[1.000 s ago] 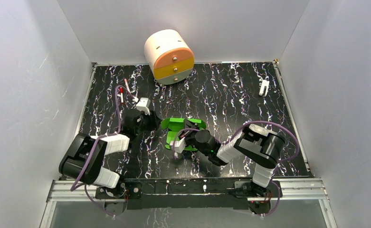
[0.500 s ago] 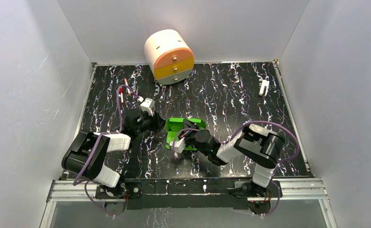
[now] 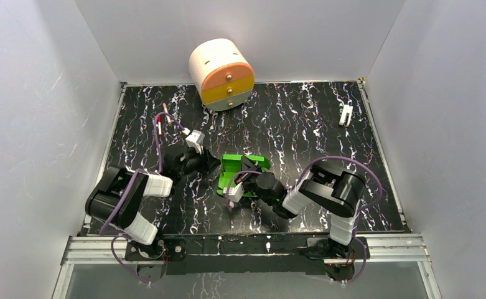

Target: Fold the paper box

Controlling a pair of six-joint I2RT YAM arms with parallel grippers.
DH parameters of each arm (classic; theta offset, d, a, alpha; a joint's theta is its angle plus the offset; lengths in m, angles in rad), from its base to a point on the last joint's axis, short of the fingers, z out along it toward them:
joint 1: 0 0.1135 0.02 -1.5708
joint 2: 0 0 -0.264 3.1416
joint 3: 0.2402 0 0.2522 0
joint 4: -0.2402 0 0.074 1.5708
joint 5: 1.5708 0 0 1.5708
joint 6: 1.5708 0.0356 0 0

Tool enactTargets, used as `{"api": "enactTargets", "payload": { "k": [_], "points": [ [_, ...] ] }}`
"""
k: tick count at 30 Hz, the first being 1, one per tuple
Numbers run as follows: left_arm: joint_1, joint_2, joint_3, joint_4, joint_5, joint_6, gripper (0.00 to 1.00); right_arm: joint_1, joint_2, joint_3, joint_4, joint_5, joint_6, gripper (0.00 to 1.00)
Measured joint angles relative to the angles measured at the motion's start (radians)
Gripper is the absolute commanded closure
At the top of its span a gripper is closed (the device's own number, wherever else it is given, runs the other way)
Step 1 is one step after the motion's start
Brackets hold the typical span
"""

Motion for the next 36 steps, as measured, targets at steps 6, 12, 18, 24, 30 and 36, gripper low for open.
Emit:
{"api": "enactTargets", "payload": {
  "k": [6, 12, 18, 24, 30, 36],
  "points": [
    [-0.004, 0.042, 0.000, 0.032, 0.007, -0.002, 0.66, -0.001, 0.023, -0.012, 0.053, 0.009, -0.023, 1.00],
    [-0.017, 0.042, 0.000, 0.040, 0.010, 0.016, 0.66, -0.001, 0.025, -0.021, 0.063, 0.011, -0.024, 1.00],
    [-0.027, 0.042, 0.000, 0.042, 0.012, 0.034, 0.66, -0.001, 0.034, -0.023, 0.080, 0.015, -0.025, 1.00],
    [-0.033, 0.042, 0.000, 0.042, 0.013, 0.045, 0.66, -0.001, 0.034, -0.023, 0.081, 0.018, -0.028, 1.00],
    [-0.037, 0.037, 0.000, 0.040, 0.013, 0.053, 0.65, -0.001, 0.034, -0.023, 0.080, 0.022, -0.028, 1.00],
    [-0.038, 0.034, 0.000, 0.039, 0.024, 0.061, 0.63, -0.001, 0.034, -0.023, 0.080, 0.026, -0.028, 1.00]
  ]
}}
